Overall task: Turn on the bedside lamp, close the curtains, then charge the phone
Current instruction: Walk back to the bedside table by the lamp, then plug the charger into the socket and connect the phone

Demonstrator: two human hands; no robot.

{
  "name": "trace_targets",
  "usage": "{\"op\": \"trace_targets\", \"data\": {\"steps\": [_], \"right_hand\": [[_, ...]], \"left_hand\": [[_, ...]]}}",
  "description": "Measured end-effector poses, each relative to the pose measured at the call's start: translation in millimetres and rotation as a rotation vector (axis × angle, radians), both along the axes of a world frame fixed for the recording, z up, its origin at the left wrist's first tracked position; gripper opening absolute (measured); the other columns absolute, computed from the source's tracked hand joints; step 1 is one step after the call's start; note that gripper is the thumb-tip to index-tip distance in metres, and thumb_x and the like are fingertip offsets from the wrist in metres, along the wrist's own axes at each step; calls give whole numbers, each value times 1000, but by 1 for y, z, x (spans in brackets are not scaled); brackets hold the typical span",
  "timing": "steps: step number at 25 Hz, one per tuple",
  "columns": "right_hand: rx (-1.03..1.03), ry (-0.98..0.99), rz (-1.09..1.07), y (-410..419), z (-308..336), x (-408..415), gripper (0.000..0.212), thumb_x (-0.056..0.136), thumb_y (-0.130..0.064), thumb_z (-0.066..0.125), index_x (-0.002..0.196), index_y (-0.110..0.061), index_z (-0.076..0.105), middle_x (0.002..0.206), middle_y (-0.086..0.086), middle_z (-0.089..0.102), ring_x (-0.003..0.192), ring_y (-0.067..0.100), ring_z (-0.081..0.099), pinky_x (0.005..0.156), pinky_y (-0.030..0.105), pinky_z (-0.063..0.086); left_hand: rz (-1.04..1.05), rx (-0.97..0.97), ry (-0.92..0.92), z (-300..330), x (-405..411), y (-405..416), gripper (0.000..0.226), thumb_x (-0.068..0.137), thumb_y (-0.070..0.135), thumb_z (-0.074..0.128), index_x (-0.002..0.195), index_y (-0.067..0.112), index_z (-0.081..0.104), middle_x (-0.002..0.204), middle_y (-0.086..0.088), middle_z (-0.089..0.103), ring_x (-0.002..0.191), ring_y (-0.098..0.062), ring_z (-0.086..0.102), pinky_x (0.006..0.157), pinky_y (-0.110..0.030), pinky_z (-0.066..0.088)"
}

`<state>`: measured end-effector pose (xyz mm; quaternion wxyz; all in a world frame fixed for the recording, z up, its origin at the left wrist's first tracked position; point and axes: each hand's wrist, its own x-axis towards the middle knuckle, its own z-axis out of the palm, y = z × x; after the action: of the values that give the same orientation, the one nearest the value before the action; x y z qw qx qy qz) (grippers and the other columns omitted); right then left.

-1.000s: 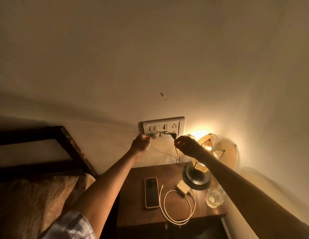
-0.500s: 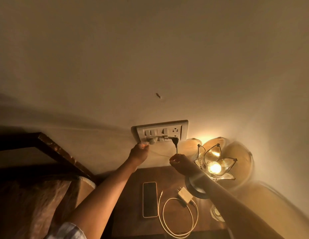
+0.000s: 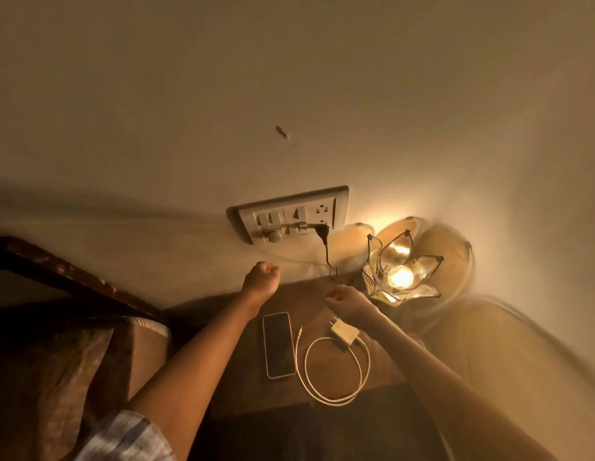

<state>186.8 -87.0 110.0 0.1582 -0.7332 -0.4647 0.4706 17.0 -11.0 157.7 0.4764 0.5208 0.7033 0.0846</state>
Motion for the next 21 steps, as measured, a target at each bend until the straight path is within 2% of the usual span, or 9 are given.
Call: {"op": "trace_targets", "data": {"steps": [4,11,15,18,21], "right_hand": [[-15,-10,-19,-9,-9,1,25,87,-25,54,106,-12,66,109,8,69,95,19,64,90,36,54],[-67,-84,-49,-12,-61,1,23,86,-25,55,105,-13,63,105,7,69,89,18,64,80,34,57],[-142,-130,-45,-16,-106,0,30,86,-25,56,112,-10,57,114,9,61,100,24,61,86,38,55],[-147,-288,43,-19,-143,1,37,85,-26,57,116,-6,50,122,15,54,112,32,53,95,41,46],[-132,-366,25,-24,-176,-3,50,83,-28,63,124,-8,44,125,14,50,116,32,50,97,40,43]], "left_hand": [[8,-33,-10,-11,-5,-11,38,94,24,39,125,6,53,129,-18,57,119,-33,53,99,-41,44],[88,-24,-9,-66,-2,-12,36,95,21,45,125,2,52,129,-17,57,119,-30,53,95,-32,41],[133,-37,-52,-104,-2,-7,38,96,19,44,130,2,47,130,-18,56,119,-29,53,91,-29,40],[177,-20,-70,-135,1,6,38,96,17,43,131,0,46,130,-20,56,118,-32,54,95,-33,42],[201,-35,-112,-168,5,13,38,97,17,41,131,1,45,128,-20,57,115,-33,57,94,-35,44]]}}
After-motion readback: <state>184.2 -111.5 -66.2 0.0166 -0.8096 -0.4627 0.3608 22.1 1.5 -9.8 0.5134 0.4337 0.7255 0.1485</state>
